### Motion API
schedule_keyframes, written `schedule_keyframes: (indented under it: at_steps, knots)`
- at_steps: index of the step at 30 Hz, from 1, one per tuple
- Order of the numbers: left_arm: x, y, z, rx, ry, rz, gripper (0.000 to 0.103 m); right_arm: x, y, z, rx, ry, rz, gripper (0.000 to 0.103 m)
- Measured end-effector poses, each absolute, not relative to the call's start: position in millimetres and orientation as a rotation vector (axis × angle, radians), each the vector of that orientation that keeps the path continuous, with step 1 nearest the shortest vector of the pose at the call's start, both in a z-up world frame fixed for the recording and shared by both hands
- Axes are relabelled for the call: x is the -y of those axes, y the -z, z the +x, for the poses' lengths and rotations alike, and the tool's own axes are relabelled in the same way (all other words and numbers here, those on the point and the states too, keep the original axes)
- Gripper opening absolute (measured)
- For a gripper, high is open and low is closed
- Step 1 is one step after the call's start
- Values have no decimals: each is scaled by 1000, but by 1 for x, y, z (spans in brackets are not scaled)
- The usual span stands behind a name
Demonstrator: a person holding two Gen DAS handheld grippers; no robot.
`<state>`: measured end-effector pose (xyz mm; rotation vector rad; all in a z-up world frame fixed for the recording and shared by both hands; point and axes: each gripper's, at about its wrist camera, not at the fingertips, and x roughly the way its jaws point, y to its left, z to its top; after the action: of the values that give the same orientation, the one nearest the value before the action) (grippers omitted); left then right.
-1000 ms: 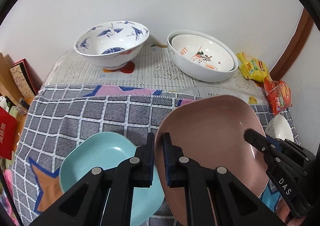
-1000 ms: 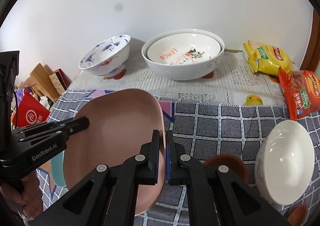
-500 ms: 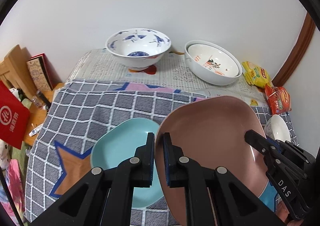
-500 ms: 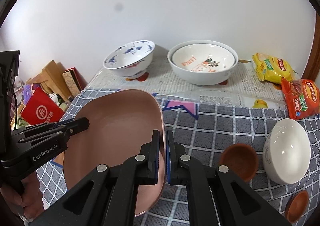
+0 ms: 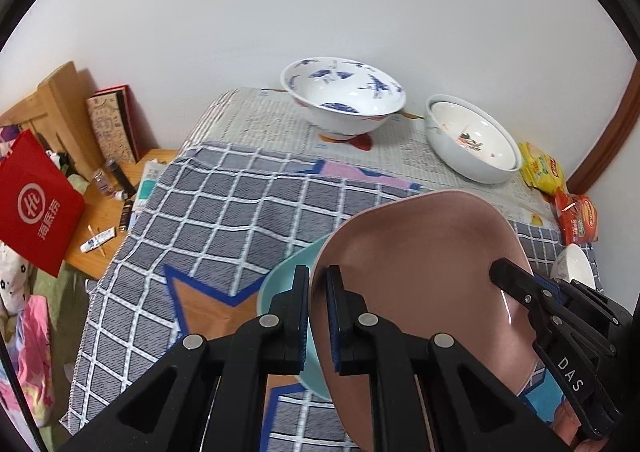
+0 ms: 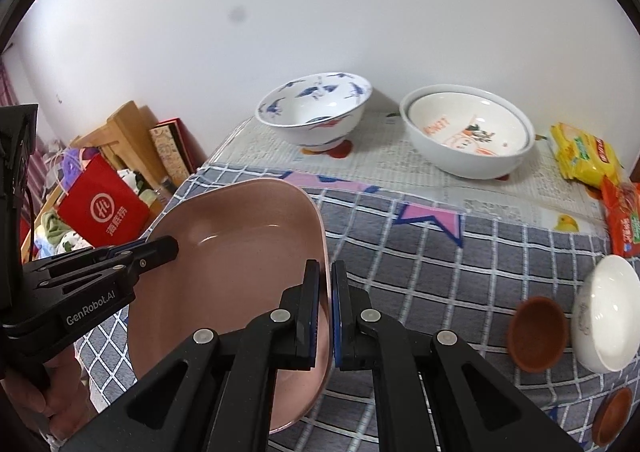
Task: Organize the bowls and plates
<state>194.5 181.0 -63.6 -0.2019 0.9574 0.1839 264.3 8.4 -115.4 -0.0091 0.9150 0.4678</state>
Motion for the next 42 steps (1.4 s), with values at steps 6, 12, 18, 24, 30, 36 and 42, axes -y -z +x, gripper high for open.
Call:
schedule_keyframes:
  at_steps: [6, 12, 18, 24, 30, 36, 42]
  knots:
    - [-202, 73, 191, -970, -215, -228, 9, -31, 122, 268, -931, -502, -38, 6]
    - [-212, 83, 192, -982, -233, -250, 9, -42, 132, 273, -952, -522, -44, 6]
    - [-214, 92, 194, -996, -235, -265, 9, -46, 139, 277, -964, -532, -60, 6]
    - [-215, 105, 200, -1016, -235, -282, 9, -47, 149, 284, -979, -537, -69, 6]
    - [-216, 119, 207, -1041, -240, -297, 9, -47, 163, 292, -997, -542, -73, 6]
    - [-214, 130, 213, -1061, -240, -300, 9, -47, 174, 301, -1011, -549, -79, 6]
    - [-214, 137, 217, -1069, -230, -303, 9, -47, 183, 308, -1014, -552, -90, 7]
